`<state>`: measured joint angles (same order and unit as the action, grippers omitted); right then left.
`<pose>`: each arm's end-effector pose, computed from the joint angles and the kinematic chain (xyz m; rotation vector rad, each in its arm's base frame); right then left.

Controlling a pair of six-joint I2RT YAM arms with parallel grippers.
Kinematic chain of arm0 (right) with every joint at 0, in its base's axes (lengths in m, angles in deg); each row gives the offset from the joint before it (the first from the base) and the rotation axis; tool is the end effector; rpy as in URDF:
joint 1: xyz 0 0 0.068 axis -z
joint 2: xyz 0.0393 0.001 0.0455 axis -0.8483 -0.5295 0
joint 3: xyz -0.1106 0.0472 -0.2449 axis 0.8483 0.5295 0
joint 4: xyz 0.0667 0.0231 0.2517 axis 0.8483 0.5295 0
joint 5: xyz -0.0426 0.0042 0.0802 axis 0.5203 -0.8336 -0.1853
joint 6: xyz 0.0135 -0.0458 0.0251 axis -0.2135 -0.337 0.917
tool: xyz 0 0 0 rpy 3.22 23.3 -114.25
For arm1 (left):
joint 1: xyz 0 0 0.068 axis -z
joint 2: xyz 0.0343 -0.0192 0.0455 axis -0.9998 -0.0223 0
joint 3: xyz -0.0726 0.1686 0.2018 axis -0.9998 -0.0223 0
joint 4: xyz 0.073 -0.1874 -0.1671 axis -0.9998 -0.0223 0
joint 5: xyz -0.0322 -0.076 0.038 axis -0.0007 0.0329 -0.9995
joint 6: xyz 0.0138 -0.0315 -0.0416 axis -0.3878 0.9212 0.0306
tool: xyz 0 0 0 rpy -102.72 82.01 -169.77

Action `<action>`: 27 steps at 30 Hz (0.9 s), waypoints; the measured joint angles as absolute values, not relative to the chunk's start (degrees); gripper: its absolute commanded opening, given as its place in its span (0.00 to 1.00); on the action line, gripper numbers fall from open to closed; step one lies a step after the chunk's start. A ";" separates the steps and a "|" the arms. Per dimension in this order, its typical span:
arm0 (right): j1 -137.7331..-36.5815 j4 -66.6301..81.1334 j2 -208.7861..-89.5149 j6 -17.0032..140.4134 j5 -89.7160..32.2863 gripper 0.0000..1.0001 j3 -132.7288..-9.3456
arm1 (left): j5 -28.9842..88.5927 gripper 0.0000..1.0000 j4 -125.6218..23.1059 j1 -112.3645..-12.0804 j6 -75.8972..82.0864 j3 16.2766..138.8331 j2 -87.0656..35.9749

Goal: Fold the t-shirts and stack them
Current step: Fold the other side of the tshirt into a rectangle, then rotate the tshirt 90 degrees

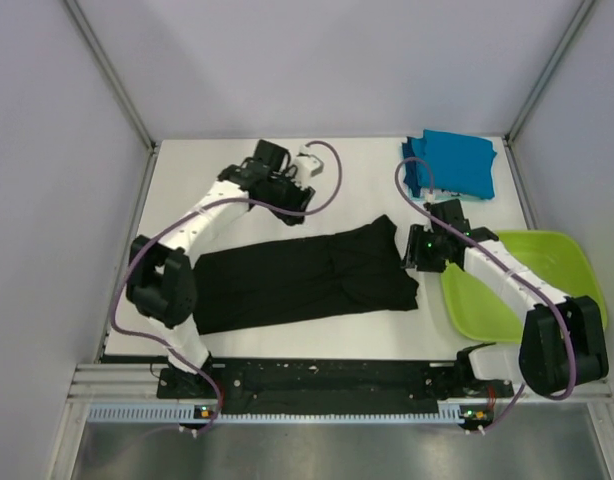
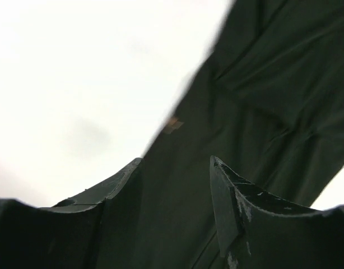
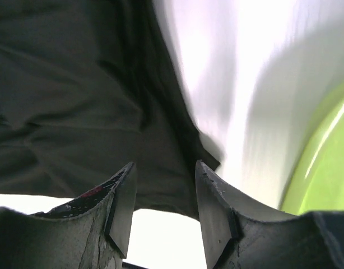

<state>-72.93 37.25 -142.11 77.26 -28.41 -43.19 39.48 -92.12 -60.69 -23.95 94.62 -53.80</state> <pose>0.2436 0.0695 0.2213 0.1199 2.6016 0.4060 0.3471 -0.1973 0.2807 1.0464 2.2694 -0.4824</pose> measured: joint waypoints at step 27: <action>-71.42 57.88 -171.75 72.89 -27.75 0.00 -59.30 | 26.17 0.52 -94.00 -95.88 -39.53 69.83 -47.50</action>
<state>-71.42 57.88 -171.75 72.89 -27.75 -59.30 26.17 -94.00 -95.88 -39.53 69.83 -47.50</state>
